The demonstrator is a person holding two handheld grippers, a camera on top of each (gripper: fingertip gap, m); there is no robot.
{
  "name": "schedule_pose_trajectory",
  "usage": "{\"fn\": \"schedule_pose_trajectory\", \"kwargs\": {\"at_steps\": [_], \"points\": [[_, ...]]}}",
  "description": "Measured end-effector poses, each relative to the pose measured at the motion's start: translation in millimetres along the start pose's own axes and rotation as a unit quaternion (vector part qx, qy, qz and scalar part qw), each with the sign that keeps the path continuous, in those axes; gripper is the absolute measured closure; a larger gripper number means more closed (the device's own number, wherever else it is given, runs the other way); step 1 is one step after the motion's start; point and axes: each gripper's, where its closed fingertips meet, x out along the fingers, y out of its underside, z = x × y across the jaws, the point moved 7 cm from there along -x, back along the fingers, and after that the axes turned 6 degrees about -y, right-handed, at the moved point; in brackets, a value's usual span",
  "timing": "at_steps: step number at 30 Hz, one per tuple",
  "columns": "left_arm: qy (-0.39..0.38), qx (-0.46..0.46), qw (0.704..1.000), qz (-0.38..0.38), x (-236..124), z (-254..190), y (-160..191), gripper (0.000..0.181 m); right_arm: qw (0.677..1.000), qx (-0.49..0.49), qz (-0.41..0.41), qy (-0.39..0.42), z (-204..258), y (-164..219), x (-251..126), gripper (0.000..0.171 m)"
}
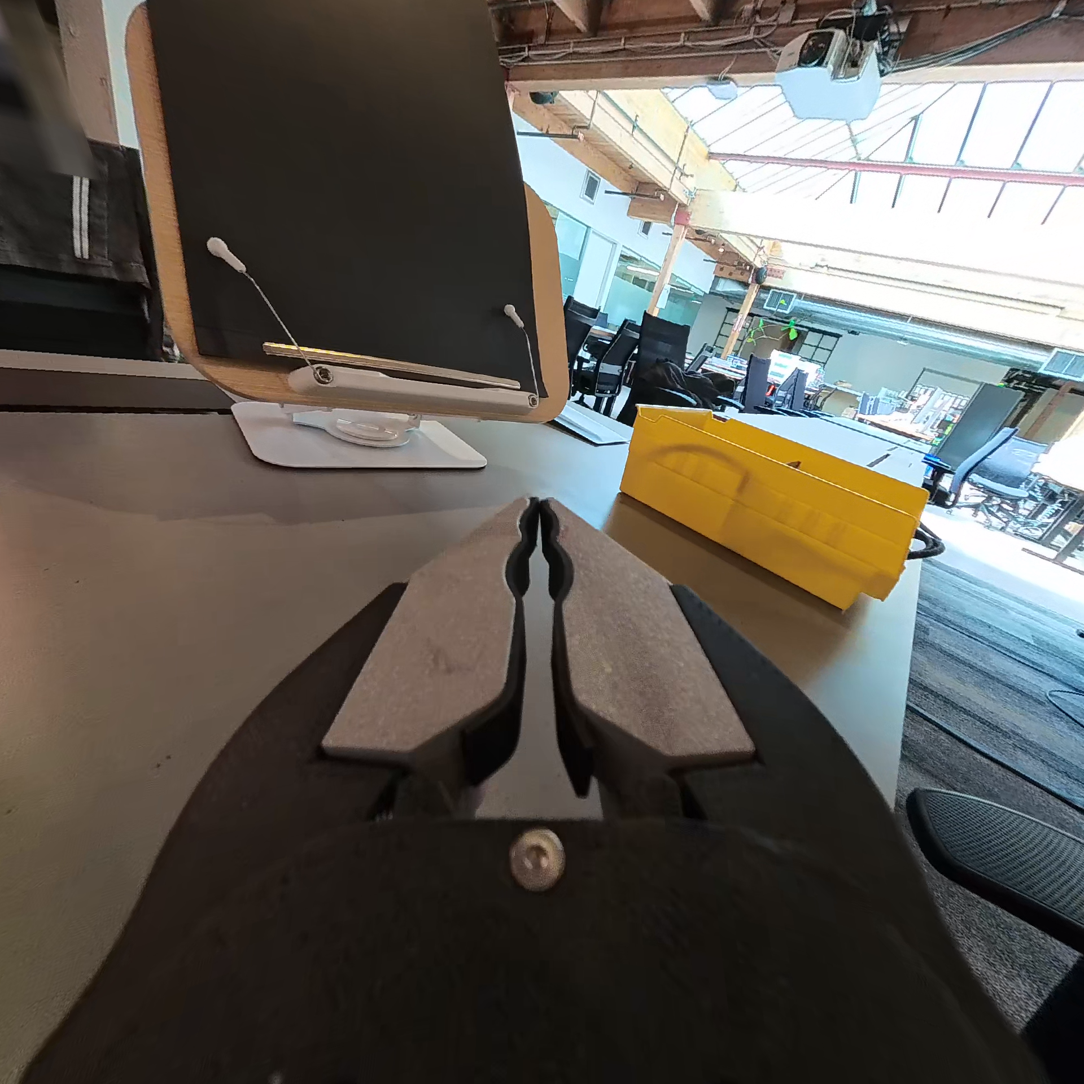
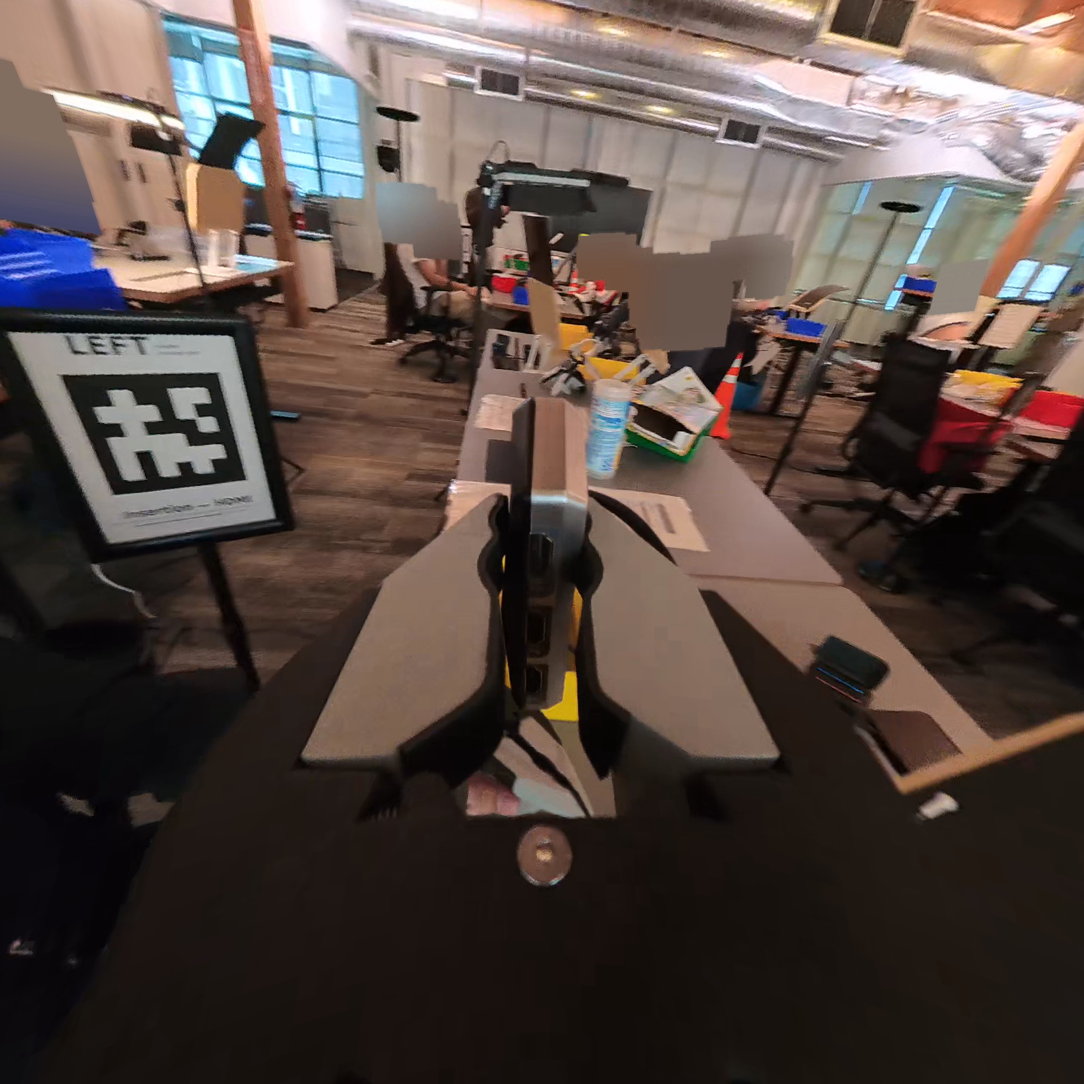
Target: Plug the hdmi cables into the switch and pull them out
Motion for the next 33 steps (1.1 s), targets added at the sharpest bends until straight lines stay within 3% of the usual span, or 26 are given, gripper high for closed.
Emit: {"fn": "schedule_pose_trajectory", "kwargs": {"at_steps": [3,6,9,11,17,20,23,26,28,33], "points": [[0.011,0.002,1.0,0.001,0.6,-2.1,0.3,0.181,0.999,0.014,-0.034,-0.01,1.2,-9.0,6.2,0.152],[0.018,0.007,1.0,-0.001,0.4,-4.0,0.3,0.181,0.991,0.025,-0.13,-0.006,-9.3,-29.8,-13.7,0.152],[0.028,0.003,1.0,0.008,2.8,-5.1,1.4,0.181,0.956,0.106,-0.253,-0.104,-21.0,-43.9,-39.8,0.152],[0.028,0.006,1.0,0.013,3.8,-5.6,2.1,0.181,0.932,0.149,-0.304,-0.126,-33.6,-43.2,-53.0,0.152],[0.024,0.043,0.999,-0.009,-3.1,-12.0,-2.6,0.181,0.933,0.143,-0.327,-0.048,-53.2,-32.9,-91.7,0.153],[0.031,0.09,0.993,-0.063,-13.5,-22.6,-10.1,0.181,0.93,0.116,-0.349,-0.013,-50.8,-51.2,-141.1,0.152],[0.034,0.065,0.997,-0.024,-3.1,-18.1,-1.8,0.181,0.928,0.063,-0.362,0.055,-39.8,-80.7,-198.7,0.152],[0.034,0.029,0.999,0.023,7.4,-11.4,4.2,0.181,0.931,0.005,-0.339,0.139,-27.4,-106.9,-247.5,0.152],[0.03,0.03,0.999,0.015,6.0,-11.4,3.3,0.181,0.931,-0.013,-0.316,0.181,-22.6,-116.6,-274.5,0.152],[0.024,0.032,0.999,0.01,5.2,-11.1,2.7,0.181,0.923,-0.032,-0.247,0.294,-25.7,-114.1,-325.9,0.152]]}}
